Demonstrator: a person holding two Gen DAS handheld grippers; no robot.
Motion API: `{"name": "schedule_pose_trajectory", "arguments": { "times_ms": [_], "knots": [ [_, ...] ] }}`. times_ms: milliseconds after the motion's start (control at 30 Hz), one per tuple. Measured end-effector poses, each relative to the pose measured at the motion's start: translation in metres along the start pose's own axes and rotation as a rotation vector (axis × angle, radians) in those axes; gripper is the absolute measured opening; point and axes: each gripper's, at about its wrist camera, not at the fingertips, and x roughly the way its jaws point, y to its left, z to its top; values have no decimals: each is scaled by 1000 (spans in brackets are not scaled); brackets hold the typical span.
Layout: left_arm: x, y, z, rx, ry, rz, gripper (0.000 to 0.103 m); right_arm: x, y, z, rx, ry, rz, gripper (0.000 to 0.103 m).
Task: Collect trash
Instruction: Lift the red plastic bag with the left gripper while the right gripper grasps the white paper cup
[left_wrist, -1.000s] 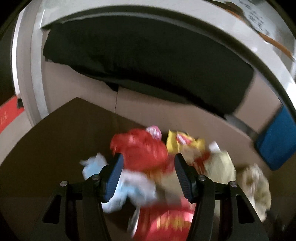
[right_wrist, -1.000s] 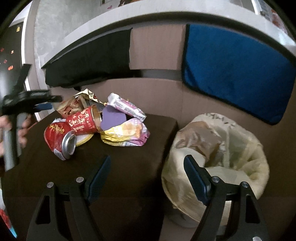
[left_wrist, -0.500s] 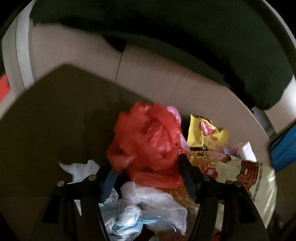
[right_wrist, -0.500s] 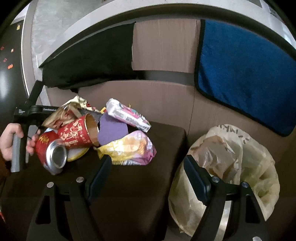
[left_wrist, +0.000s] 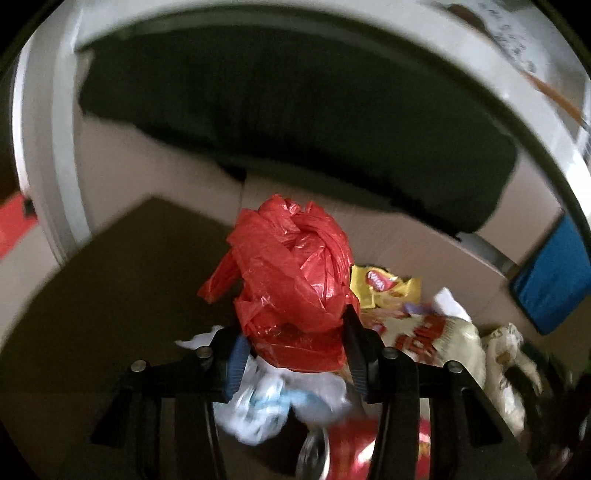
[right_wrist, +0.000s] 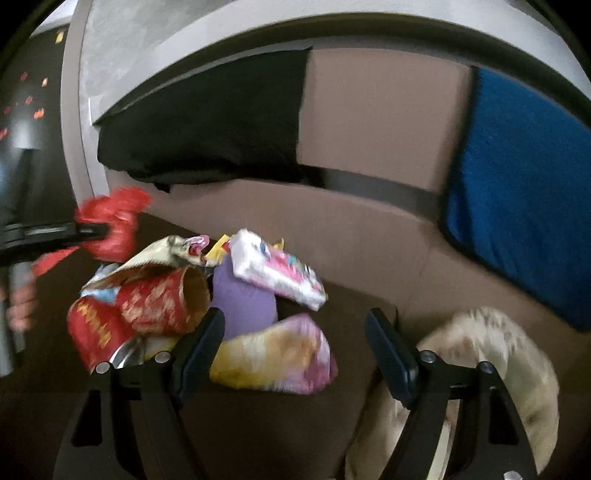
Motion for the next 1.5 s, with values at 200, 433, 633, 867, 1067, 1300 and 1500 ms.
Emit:
{"name": "schedule_pose_trajectory", "arguments": {
  "times_ms": [200, 433, 633, 867, 1067, 1300, 1500],
  "knots": [
    [-57, -26, -26, 82, -61, 85, 47, 56, 14, 29, -59, 72, 45, 65],
    [-69, -41, -46, 87, -74, 88, 48, 104, 43, 35, -208, 146, -58, 36],
    [-80, -47, -52, 112, -91, 89, 48, 92, 34, 45, -165, 144, -58, 19],
    [-98, -68, -49, 119, -142, 74, 48, 30, 33, 66, -151, 63, -6, 18],
    [-123, -88, -41, 100, -185, 52, 48, -41, 18, 77, -130, -28, 39, 18],
    [-146, -135, -28, 138, -231, 9, 48, -117, -14, 89, -90, -147, 35, 18],
    [-156, -197, -21, 202, -284, -50, 48, -164, -52, 92, -43, -222, -21, 18]
  ]
}}
